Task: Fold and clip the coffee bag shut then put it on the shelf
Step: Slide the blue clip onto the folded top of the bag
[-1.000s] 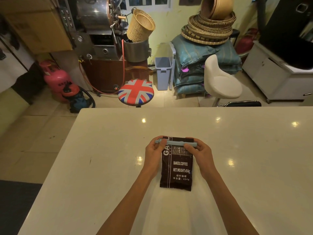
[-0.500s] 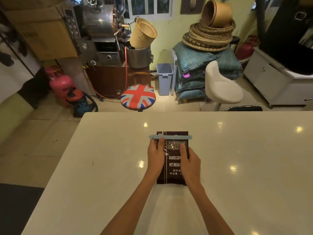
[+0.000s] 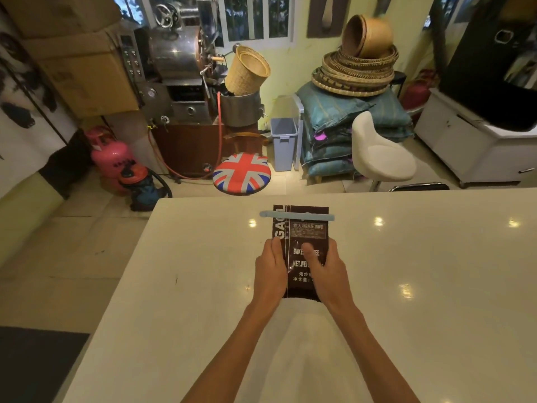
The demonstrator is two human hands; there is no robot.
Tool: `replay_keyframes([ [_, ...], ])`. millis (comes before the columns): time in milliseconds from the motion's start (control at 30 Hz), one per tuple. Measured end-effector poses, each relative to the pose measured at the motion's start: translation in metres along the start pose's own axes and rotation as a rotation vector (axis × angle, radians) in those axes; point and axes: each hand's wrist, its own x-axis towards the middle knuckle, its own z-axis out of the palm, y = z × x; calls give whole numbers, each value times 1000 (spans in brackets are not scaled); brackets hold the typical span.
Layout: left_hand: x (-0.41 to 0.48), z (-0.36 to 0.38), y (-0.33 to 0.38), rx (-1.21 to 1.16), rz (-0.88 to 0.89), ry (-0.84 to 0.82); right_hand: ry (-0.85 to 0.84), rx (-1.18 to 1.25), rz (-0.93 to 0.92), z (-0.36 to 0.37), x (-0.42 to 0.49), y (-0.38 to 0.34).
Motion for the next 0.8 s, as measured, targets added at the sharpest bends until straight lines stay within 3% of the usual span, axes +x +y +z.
replay_keyframes([
  [267, -16, 16, -4, -91, 21, -140, 251, -68, -70, -20, -21, 3],
  [467, -25, 43, 13, -185, -96, -197, 289, -194, -150, -53, -16, 12],
  [800, -44, 71, 30, -101, -136, 212, 21, -127, -161, -73, 8, 16],
])
